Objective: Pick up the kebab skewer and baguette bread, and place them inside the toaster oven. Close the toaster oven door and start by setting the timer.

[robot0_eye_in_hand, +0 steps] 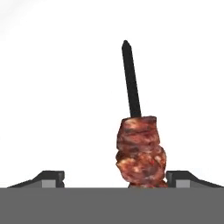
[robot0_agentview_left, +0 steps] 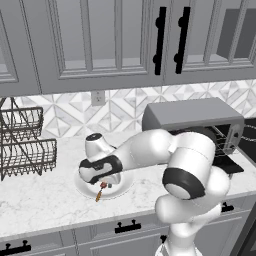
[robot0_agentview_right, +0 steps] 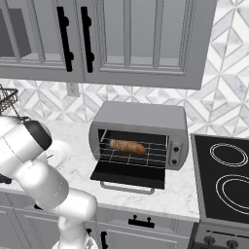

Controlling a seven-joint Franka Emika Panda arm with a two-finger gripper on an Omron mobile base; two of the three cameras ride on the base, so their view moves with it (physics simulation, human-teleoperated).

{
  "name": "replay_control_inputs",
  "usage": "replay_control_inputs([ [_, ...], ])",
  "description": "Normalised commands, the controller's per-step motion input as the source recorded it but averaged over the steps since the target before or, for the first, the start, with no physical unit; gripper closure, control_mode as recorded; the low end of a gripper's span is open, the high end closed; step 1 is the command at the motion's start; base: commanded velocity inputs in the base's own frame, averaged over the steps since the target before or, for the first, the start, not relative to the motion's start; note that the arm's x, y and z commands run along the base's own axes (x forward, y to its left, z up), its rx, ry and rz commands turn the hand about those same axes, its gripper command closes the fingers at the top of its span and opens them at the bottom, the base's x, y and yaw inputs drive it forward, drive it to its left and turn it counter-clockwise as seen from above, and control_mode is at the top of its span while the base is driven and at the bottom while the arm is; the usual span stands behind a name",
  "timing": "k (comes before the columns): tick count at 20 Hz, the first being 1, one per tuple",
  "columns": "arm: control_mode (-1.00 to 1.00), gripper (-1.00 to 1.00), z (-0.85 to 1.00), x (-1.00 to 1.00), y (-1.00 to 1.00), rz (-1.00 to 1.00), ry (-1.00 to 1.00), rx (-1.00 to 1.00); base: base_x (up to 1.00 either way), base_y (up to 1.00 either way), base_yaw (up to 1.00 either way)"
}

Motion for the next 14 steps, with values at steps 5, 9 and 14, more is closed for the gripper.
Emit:
replay_control_inputs([
  [5, -1.00, 1.00, -0.10, 0.00, 0.00, 0.00, 0.00, 0.00, 0.00, 0.00, 0.00],
  [9, -1.00, 1.00, 0.08, 0.00, 0.00, -0.01, -0.03, 0.00, 0.00, 0.00, 0.00],
  [14, -1.00, 1.00, 0.63, -0.01, -0.05, -0.06, -0.05, 0.00, 0.00, 0.00, 0.00],
])
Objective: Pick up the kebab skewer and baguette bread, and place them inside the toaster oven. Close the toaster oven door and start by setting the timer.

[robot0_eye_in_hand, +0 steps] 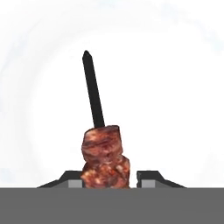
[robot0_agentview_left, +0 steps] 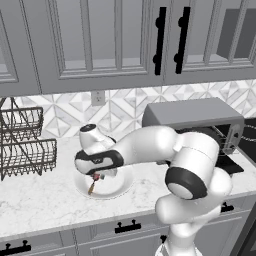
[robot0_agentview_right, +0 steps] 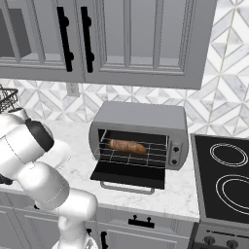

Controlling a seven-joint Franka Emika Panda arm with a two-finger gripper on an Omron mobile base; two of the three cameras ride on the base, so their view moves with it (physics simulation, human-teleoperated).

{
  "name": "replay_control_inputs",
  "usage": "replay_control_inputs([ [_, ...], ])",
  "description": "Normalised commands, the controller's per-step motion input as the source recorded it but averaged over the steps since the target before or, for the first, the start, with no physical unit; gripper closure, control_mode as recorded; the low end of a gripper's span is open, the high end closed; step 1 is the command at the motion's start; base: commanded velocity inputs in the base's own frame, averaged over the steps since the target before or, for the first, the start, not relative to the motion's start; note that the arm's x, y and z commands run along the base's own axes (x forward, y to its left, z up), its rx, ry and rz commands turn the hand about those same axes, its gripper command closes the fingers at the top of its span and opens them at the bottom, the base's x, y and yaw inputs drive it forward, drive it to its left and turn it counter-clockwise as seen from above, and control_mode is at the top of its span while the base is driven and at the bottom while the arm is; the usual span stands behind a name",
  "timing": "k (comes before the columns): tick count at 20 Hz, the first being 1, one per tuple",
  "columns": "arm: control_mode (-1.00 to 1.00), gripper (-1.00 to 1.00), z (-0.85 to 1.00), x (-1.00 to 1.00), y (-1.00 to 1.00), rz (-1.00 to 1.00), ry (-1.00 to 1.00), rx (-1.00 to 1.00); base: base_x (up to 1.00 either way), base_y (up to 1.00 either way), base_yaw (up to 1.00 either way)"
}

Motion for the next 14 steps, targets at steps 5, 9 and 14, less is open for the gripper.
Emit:
replay_control_inputs([
  [5, -1.00, 1.00, 0.83, -0.13, -0.34, -0.09, -0.03, 0.00, 0.00, 0.00, 0.00],
  [9, -1.00, 1.00, 0.54, -0.23, -0.74, -0.14, -0.01, 0.00, 0.00, 0.00, 0.00],
  [14, -1.00, 1.00, 0.66, -0.15, -0.81, -0.23, 0.00, 0.00, 0.00, 0.00, 0.00],
])
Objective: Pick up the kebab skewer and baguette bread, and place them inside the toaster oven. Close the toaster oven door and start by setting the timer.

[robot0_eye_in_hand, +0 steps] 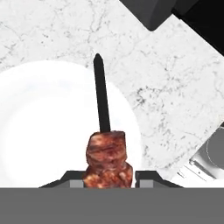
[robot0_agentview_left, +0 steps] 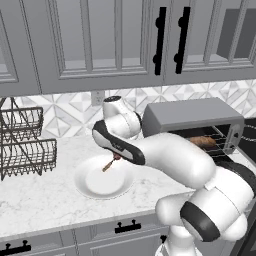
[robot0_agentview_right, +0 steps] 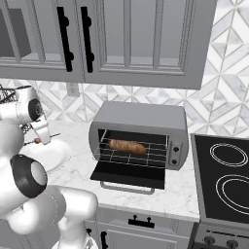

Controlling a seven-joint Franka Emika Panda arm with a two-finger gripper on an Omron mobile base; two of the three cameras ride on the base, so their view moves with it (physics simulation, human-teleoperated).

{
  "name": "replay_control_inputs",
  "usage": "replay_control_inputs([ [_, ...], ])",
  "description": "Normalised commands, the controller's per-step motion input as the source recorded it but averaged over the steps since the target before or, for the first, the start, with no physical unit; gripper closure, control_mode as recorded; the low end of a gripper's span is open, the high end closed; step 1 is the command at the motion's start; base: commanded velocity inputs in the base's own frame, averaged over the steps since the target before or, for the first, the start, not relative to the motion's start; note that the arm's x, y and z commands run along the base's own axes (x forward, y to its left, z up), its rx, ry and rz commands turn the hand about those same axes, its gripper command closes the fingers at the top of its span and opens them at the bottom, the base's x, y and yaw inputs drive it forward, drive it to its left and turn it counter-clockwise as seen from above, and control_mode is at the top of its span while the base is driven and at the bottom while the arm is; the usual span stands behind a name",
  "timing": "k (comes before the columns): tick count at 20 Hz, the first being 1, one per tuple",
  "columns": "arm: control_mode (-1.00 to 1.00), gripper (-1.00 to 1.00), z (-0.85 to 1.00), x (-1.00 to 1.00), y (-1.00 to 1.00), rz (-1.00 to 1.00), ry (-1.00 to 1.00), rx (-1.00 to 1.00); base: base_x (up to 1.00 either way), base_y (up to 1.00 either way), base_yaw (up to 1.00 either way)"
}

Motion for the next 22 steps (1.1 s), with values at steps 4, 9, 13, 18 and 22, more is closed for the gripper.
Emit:
replay_control_inputs([
  [4, -1.00, 1.00, 0.48, -0.35, -0.69, -0.21, -0.02, 0.00, 0.00, 0.00, 0.00],
  [9, -1.00, 1.00, 0.43, -0.13, -0.51, -0.22, -0.05, 0.00, 0.00, 0.00, 0.00],
  [13, -1.00, 1.00, 0.47, -0.36, -0.66, -0.16, -0.05, 0.00, 0.00, 0.00, 0.00],
  [18, -1.00, 1.00, 0.24, -0.24, -0.80, -0.15, -0.07, 0.00, 0.00, 0.00, 0.00],
  [22, -1.00, 1.00, 0.24, -0.11, -0.99, -0.16, -0.05, 0.00, 0.00, 0.00, 0.00],
])
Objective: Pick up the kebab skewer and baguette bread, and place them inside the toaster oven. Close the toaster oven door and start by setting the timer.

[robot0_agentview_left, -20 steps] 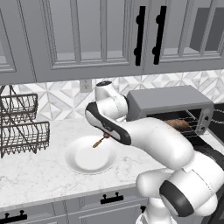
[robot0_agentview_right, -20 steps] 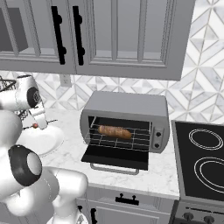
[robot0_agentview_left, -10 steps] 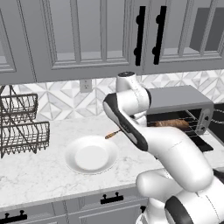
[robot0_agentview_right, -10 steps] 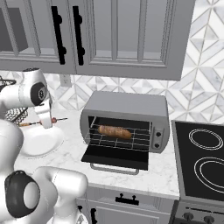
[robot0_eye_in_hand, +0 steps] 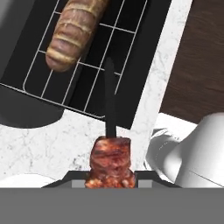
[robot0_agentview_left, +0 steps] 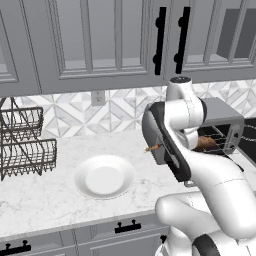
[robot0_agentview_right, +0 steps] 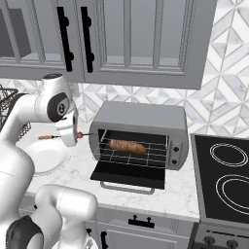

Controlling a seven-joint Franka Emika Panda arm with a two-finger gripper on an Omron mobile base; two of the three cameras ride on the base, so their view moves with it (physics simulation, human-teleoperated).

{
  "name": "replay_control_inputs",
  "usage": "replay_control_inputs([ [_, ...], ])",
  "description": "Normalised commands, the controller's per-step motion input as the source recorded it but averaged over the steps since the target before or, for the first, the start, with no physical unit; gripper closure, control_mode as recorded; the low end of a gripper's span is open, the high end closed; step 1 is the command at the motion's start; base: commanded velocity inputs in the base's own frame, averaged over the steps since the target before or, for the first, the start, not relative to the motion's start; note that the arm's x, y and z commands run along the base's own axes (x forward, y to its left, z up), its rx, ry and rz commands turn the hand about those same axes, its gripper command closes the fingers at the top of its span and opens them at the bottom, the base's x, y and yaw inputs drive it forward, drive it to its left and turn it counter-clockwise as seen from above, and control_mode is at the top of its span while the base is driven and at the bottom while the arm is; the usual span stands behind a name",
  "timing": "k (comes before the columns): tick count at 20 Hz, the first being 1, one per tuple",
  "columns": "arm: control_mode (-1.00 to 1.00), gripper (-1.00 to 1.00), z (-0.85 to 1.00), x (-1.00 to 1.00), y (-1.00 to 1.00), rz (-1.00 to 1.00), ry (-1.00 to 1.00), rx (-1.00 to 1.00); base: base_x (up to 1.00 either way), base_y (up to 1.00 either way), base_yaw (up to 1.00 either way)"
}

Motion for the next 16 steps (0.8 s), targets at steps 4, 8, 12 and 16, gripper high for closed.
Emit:
replay_control_inputs([
  [4, -1.00, 1.00, 0.23, -0.08, -0.89, -0.15, -0.07, 0.00, 0.00, 0.00, 0.00],
  [8, -1.00, 1.00, 0.01, 0.01, -0.90, -0.11, -0.03, 0.00, 0.00, 0.00, 0.00],
  [12, -1.00, 1.00, 0.00, 0.18, -0.89, -0.04, -0.02, 0.01, 0.00, 0.00, 0.00],
  [16, -1.00, 1.00, -0.13, 0.32, -0.67, 0.00, -0.01, 0.06, 0.00, 0.00, 0.00],
])
